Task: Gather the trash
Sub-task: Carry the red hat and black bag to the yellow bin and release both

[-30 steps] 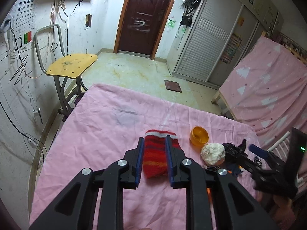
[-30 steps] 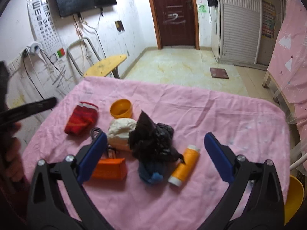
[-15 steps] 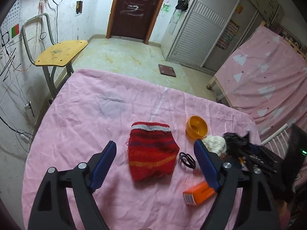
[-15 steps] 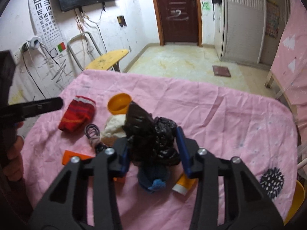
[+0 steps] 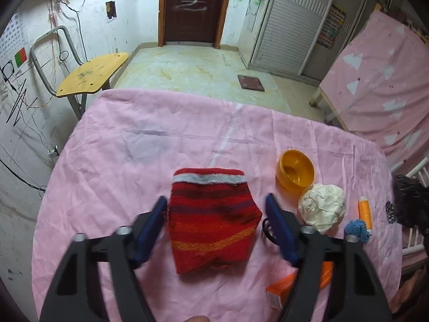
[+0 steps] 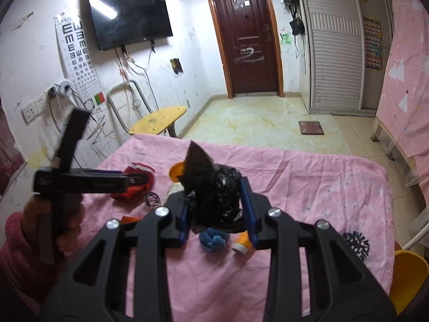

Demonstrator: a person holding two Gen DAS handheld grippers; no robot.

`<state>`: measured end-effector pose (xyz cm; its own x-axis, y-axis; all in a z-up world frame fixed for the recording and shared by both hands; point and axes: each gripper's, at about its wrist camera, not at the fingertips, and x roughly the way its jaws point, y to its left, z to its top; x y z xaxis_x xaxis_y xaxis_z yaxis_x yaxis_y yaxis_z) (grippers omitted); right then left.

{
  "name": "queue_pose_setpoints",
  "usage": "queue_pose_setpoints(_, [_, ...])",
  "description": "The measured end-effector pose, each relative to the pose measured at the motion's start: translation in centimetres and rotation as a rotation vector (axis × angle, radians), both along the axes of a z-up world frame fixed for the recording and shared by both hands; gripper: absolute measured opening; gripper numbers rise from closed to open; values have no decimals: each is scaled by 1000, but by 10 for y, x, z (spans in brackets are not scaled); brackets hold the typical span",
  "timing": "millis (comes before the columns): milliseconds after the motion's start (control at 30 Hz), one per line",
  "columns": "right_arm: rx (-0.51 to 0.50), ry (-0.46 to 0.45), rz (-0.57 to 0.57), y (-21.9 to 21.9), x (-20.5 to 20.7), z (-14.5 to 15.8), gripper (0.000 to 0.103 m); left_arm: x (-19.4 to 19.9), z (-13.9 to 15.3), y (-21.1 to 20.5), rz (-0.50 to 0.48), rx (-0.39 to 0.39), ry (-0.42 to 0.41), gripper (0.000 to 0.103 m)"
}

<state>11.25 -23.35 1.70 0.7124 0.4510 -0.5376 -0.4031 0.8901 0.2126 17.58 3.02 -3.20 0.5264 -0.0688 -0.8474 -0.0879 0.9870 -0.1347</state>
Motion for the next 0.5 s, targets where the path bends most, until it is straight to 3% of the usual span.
queue_pose_setpoints(33, [5, -6, -2, -4, -3, 1, 31, 2, -2, -1, 1, 9, 9, 45])
queue_pose_setpoints(267, [52, -18, -29, -33, -14, 2, 31, 1, -2, 1, 6, 47, -2, 14])
queue_pose_setpoints(500, [80, -42, -82, -70, -28, 3, 31, -17, 29, 1, 33, 50, -86, 11])
